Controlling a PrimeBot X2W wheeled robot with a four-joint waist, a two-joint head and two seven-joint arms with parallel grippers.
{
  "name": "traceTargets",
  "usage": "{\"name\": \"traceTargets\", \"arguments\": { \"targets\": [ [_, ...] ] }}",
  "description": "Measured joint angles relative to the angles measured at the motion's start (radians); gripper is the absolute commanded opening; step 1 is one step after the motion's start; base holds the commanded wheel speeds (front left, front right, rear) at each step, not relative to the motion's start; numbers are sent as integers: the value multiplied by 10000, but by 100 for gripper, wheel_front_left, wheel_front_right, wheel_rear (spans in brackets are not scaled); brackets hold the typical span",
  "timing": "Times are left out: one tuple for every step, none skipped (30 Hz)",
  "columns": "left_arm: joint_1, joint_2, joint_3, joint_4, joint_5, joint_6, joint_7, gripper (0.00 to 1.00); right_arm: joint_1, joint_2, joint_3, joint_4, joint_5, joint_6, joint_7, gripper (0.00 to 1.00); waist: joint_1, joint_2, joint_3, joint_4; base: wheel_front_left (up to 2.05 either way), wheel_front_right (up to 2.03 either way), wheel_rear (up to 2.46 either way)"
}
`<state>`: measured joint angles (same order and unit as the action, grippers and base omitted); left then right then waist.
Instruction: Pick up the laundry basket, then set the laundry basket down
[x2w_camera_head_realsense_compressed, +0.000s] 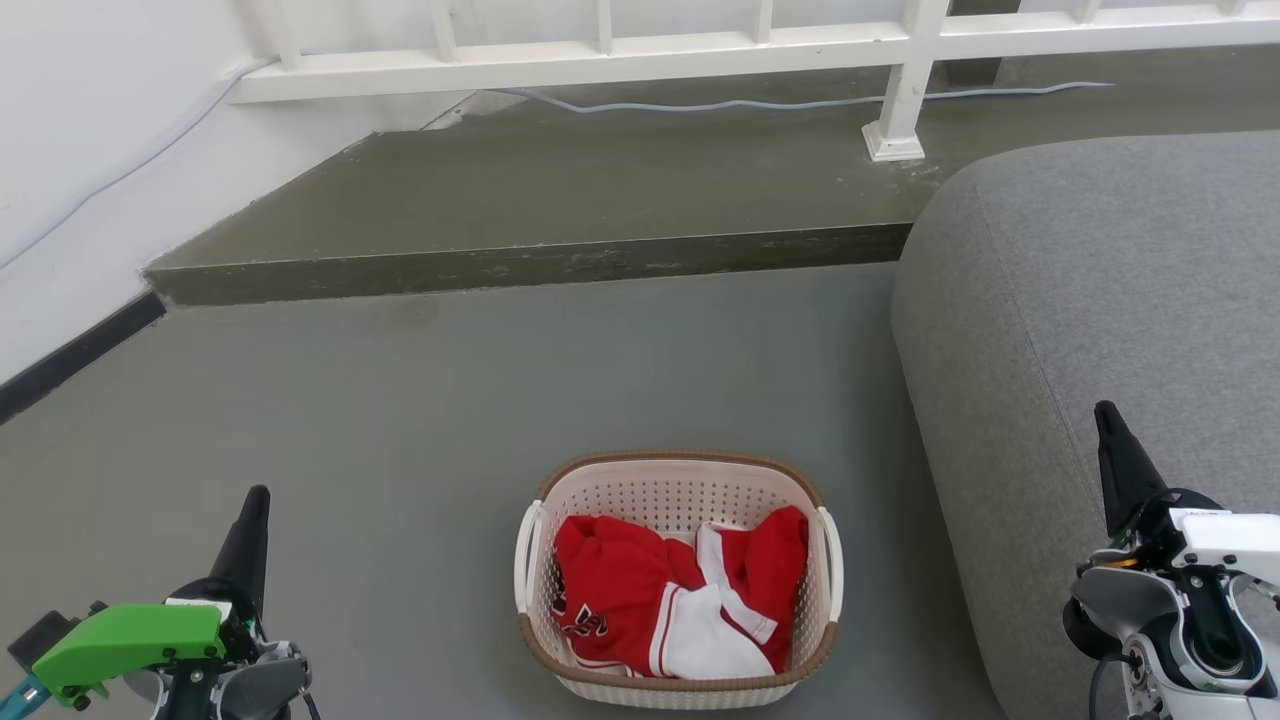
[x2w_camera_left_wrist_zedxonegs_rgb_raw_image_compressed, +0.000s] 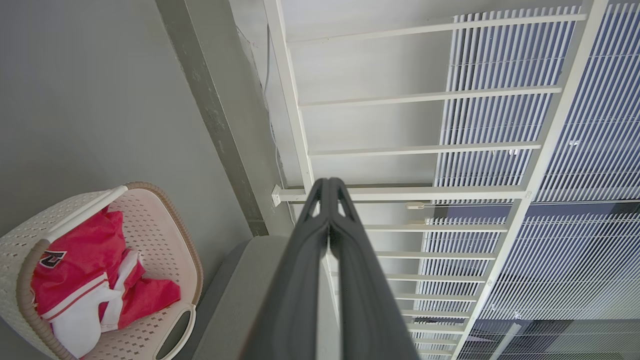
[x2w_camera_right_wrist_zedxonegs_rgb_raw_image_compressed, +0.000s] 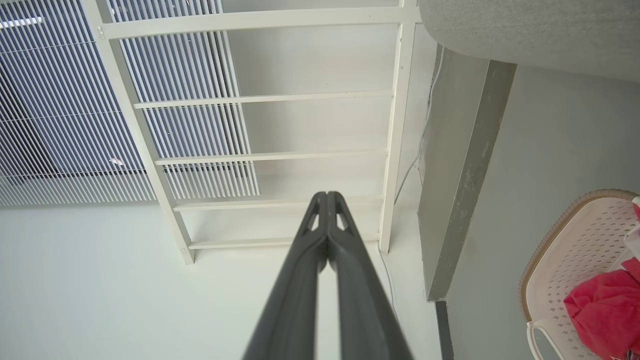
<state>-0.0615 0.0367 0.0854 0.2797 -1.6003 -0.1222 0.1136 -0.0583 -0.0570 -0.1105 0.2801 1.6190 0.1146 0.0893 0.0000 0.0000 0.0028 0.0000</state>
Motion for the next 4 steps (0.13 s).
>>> {"name": "traceTargets", "arguments": {
  "targets": [
    [0, 0, 0, -2, 0, 2, 0, 0, 0, 0, -2, 0, 0, 0, 0, 0, 0, 0, 0, 0, 0, 0, 0],
    [0, 0, 0, -2, 0, 2, 0, 0, 0, 0, -4, 0, 0, 0, 0, 0, 0, 0, 0, 0, 0, 0, 0],
    [0, 0, 0, -2, 0, 2, 0, 0, 0, 0, -4, 0, 0, 0, 0, 0, 0, 0, 0, 0, 0, 0, 0],
    [0, 0, 0, -2, 0, 0, 0, 0, 0, 2, -4, 0, 0, 0, 0, 0, 0, 0, 0, 0, 0, 0, 0]
  ]
}}
